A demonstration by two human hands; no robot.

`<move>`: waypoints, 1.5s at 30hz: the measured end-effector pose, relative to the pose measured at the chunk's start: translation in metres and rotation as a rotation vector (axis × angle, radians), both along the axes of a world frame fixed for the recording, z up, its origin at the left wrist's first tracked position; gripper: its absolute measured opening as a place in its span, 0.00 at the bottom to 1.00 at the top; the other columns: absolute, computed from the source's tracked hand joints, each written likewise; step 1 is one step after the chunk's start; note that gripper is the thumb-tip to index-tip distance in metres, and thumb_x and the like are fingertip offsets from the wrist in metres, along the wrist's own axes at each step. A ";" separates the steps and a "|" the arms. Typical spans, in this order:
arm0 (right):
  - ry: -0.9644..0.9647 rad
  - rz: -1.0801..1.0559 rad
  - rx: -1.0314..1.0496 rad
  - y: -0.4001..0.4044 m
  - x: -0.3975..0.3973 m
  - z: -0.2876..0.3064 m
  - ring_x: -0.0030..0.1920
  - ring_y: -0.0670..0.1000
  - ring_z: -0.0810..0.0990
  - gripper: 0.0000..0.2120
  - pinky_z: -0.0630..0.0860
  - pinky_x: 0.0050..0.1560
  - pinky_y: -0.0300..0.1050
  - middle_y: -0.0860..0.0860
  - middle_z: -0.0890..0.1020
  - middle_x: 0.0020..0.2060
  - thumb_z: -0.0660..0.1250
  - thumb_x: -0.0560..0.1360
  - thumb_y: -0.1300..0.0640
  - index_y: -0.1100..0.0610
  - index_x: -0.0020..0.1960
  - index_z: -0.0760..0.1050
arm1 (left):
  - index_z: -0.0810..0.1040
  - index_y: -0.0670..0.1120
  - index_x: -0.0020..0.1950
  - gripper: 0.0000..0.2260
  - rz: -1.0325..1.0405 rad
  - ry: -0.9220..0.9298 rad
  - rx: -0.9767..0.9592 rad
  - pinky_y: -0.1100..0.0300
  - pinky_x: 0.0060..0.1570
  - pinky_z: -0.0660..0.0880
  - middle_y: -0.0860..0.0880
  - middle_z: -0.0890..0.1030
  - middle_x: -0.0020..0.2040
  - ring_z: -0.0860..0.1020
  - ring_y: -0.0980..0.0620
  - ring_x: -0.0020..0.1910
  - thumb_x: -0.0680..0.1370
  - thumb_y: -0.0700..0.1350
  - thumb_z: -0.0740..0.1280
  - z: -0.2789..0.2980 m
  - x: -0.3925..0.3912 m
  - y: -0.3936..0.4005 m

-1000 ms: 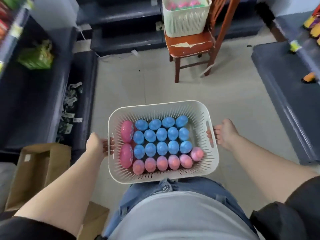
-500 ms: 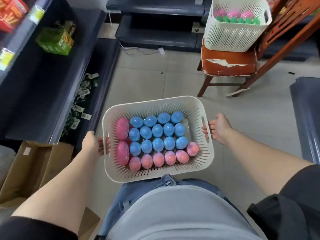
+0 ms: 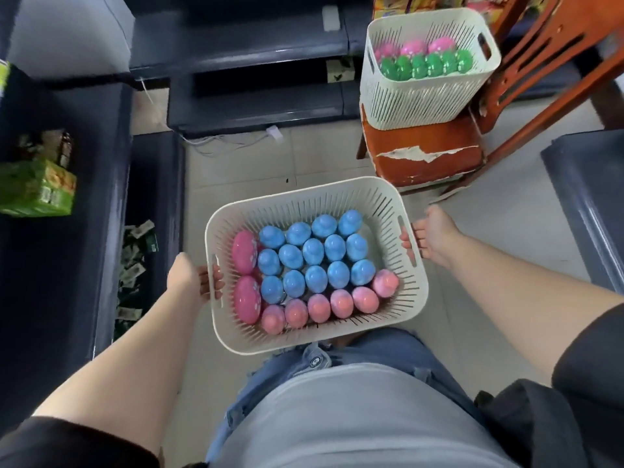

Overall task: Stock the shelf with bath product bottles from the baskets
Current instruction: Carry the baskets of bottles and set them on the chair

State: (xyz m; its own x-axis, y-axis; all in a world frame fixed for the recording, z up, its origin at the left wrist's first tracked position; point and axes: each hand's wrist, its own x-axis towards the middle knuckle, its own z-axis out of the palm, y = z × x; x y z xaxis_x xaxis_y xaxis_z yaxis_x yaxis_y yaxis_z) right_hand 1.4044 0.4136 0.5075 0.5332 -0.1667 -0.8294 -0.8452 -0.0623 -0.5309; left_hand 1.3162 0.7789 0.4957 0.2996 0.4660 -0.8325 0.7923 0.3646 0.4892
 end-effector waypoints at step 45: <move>0.107 -1.571 0.027 -0.039 0.101 -0.031 0.33 0.55 0.70 0.22 0.65 0.38 0.45 0.57 0.73 0.34 0.45 0.78 0.51 0.62 0.39 0.71 | 0.80 0.41 0.48 0.27 -1.519 -0.073 0.080 0.55 0.37 0.75 0.40 0.80 0.40 0.77 0.44 0.35 0.67 0.59 0.52 -0.033 0.546 -0.306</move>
State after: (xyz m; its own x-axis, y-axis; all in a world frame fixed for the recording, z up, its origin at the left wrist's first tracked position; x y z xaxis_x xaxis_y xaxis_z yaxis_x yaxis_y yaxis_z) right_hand 1.5054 0.3750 0.4761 -0.2105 -0.4609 -0.8622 -0.0860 0.8872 -0.4533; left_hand 1.8627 0.4732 0.4626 0.5597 -0.2698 -0.7836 0.3544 -0.7768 0.5205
